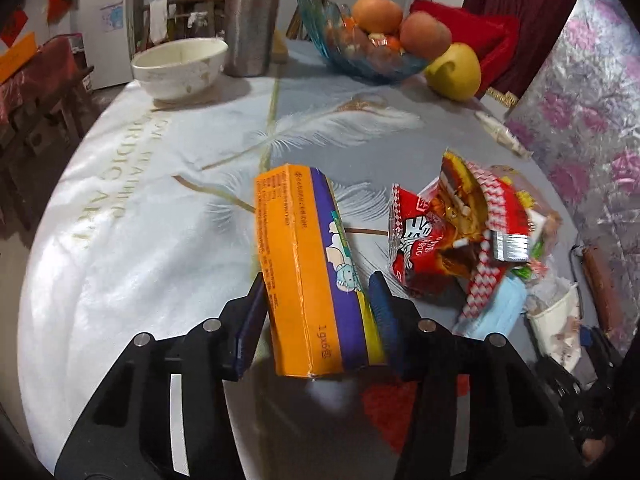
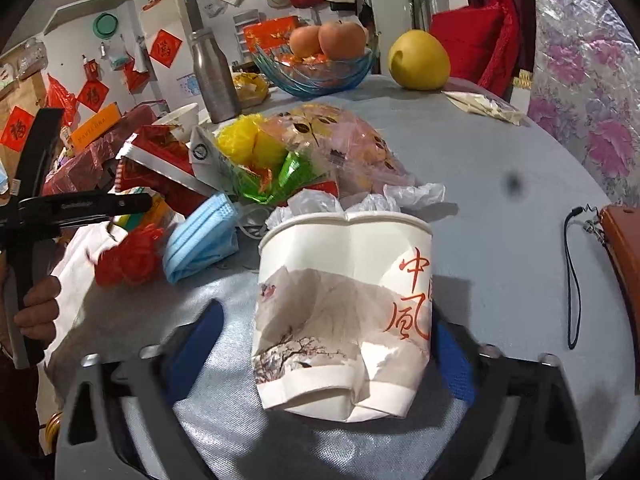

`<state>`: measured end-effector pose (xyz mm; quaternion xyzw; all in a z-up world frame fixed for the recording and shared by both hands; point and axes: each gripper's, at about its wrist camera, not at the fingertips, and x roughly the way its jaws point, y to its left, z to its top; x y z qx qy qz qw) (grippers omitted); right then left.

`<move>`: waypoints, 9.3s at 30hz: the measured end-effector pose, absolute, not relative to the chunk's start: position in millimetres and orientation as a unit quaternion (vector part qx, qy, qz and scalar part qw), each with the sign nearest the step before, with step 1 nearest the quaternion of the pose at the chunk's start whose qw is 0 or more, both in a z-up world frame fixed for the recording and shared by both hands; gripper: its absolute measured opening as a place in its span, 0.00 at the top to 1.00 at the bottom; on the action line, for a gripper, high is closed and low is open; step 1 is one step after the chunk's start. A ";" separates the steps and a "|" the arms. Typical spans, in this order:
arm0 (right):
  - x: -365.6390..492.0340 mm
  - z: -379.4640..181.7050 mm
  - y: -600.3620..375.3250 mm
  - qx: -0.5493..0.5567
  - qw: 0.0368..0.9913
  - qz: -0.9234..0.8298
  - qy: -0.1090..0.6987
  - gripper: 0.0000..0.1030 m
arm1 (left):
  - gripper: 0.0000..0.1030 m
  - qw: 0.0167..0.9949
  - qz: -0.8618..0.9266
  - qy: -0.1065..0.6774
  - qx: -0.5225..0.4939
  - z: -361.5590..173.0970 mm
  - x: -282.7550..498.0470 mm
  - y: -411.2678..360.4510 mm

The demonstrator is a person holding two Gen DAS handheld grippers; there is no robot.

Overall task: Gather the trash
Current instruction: 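Lift the snack box with the left tool toward the red basket while the right tool lifts the cup, then open the left tool over the red basket while the right tool drops the cup in, then move the left tool to the red foam net while the right tool approaches the plastic bag, then grasp the red foam net with the left tool while the right tool grasps the white plastic bag, then carry the foam net with the left tool to the basket while the right tool carries the bag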

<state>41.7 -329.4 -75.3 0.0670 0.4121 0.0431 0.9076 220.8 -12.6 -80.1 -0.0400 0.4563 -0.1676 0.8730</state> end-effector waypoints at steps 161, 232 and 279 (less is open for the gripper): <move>36.6 26.8 -198.1 0.109 0.916 0.218 0.317 0.06 | 0.07 0.909 0.050 0.395 -0.121 -42.3 7.8 292.1; 50.8 -68.7 -380.5 0.176 0.913 0.046 0.364 0.06 | 0.49 0.904 -0.113 0.412 -0.012 -99.4 136.6 29.8; -16.0 55.5 -335.3 0.140 0.956 0.151 0.210 0.81 | 0.52 0.956 -0.002 0.290 -0.049 17.9 39.4 174.0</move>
